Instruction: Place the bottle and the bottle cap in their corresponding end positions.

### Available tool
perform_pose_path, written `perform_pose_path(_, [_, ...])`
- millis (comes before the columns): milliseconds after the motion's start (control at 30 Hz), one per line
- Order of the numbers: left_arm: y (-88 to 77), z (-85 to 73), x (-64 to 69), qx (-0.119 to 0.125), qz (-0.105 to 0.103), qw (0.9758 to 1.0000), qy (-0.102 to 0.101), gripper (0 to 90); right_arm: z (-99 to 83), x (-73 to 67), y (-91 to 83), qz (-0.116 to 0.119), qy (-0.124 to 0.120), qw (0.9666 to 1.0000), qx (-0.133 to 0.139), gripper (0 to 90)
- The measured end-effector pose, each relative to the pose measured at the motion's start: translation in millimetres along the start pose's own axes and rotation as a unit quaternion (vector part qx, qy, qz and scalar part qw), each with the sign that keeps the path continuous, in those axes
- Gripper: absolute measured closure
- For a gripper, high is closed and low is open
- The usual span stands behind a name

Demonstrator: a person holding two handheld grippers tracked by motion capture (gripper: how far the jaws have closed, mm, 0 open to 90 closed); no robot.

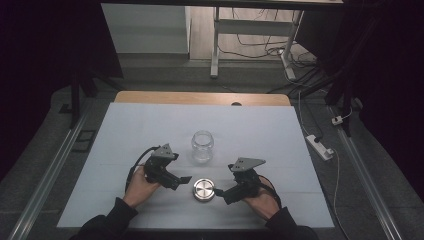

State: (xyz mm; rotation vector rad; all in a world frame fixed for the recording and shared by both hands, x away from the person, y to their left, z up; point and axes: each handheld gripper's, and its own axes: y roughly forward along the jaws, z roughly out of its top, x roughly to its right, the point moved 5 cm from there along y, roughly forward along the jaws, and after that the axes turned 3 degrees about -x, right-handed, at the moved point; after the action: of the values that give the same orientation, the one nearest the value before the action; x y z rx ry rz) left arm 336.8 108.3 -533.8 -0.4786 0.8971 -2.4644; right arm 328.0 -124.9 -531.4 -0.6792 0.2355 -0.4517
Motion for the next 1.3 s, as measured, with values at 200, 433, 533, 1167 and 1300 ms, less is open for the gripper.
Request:
perform_pose_path(200, [-12.0, -11.2, 6.2, -0.004, 0.007, 1.0, 0.0, 0.0, -4.4, 2.9, -9.6, -0.01, 0.006, 0.9999, -0.001, 0.0])
perform_pose_path(433, [-27.4, -25.5, 12.9, 0.001, 0.015, 0.9998, -0.01, 0.0, -12.5, 7.8, -24.1, -0.025, 0.018, 0.9995, 0.003, 0.0])
perform_pose_path(533, [-34.8, -31.8, 15.0, 0.005, 0.02, 0.9997, -0.016, 0.0, -16.6, 10.4, -31.2, -0.032, 0.025, 0.9992, 0.004, 0.0])
perform_pose_path(1167, [-83.5, -81.9, 16.1, 0.016, 0.081, 0.9948, -0.061, 0.0, -51.6, 26.0, -75.2, -0.084, 0.071, 0.9939, 0.012, 0.0])
perform_pose_path(1300, [-92.5, -95.8, 16.6, 0.012, 0.096, 0.9925, -0.075, 0.0, -59.7, 28.8, -83.6, -0.098, 0.078, 0.992, 0.01, 0.0])
